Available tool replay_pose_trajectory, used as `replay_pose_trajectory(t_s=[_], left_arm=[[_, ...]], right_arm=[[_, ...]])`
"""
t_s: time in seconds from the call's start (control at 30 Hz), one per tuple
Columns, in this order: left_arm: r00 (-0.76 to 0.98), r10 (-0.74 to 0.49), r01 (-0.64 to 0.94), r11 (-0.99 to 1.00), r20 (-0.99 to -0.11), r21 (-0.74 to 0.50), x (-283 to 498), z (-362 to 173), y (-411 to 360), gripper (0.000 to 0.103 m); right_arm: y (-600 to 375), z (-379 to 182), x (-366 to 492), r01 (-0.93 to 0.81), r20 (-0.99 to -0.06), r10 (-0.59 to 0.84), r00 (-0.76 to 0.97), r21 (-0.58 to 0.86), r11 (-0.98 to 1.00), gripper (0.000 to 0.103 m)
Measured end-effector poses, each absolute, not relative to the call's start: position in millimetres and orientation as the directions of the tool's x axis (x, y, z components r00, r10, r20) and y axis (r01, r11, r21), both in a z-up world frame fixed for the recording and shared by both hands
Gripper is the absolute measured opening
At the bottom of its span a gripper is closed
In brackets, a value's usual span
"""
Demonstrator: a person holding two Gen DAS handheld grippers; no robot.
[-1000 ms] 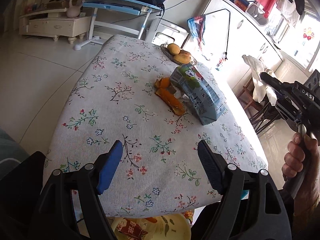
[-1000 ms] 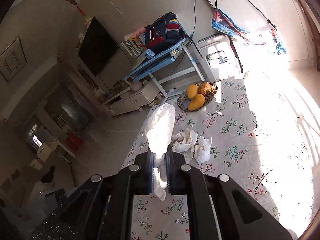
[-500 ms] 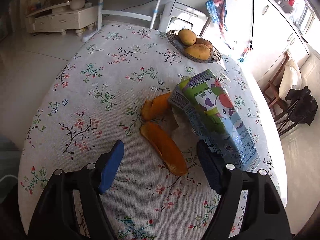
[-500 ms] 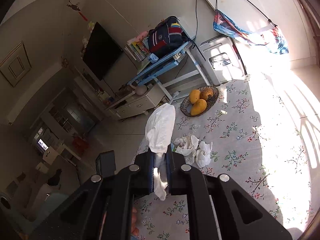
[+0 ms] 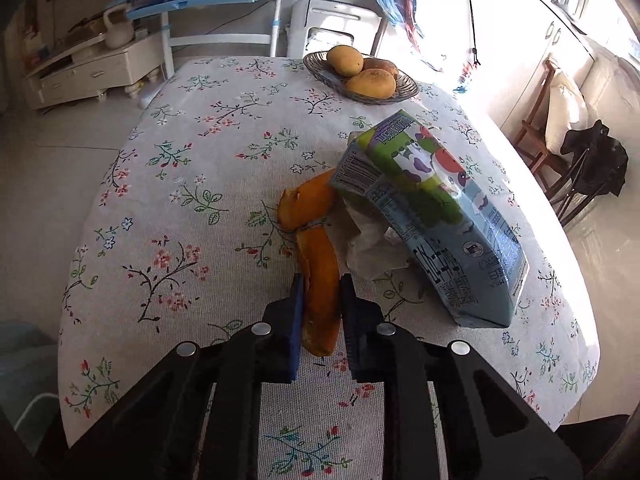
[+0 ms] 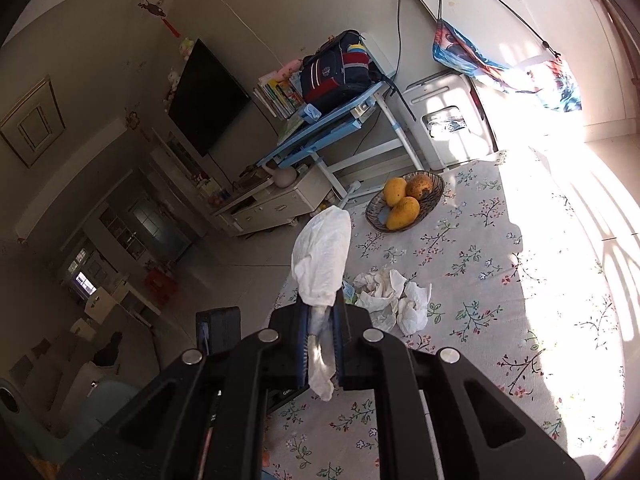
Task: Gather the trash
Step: 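Grasp an orange peel with the left tool while the right tool holds the tissue, then carry peel and tissue over the yellow basin and open both tools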
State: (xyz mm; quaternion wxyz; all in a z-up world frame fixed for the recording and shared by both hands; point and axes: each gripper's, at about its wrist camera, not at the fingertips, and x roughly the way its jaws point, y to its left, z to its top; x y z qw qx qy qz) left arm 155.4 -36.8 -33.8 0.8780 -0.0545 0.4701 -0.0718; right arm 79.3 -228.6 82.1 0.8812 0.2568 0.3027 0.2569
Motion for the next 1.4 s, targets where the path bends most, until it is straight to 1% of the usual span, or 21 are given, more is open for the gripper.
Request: replay_pose_trajectory(t_s=[0.27,0.5,0.67,0.83,1.07,1.23,1.4], left_arm=[[0.531,-0.236,0.137,0.972,-0.814,-0.193,145,-33,-29,0.017],[0.532,-0.196,0.143,0.98,-0.824,-0.141,150,-32,-37,0.019],[0.551,-0.203,0.148,0.978,-0.81,-0.145,143,-30,-35,0.013],[0.583,-0.231,0.13,0.973,-0.779,-0.192,125,-22,-22,0.012],[0.626,-0.304,0.164,0.952,-0.718,-0.26,81,-5,-11,0.012],[0.649,-0.309,0.168,0.949,-0.695,-0.266,54,1,-2,0.012],[0.667,-0.303,0.163,0.951,-0.681,-0.263,33,7,11,0.012]], right_arm=[[-227,80,80,-0.284,-0.408,0.606,0.682,0.616,0.735,0.012],[-224,80,82,-0.291,-0.415,0.609,0.676,0.609,0.738,0.012],[-225,81,82,-0.292,-0.417,0.608,0.676,0.606,0.74,0.012],[-225,82,80,-0.302,-0.414,0.612,0.673,0.602,0.739,0.012],[-215,82,71,-0.339,-0.419,0.643,0.641,0.597,0.727,0.012],[-196,78,55,-0.383,-0.447,0.674,0.588,0.581,0.718,0.012],[-169,48,22,-0.383,-0.509,0.71,0.487,0.606,0.697,0.012]])
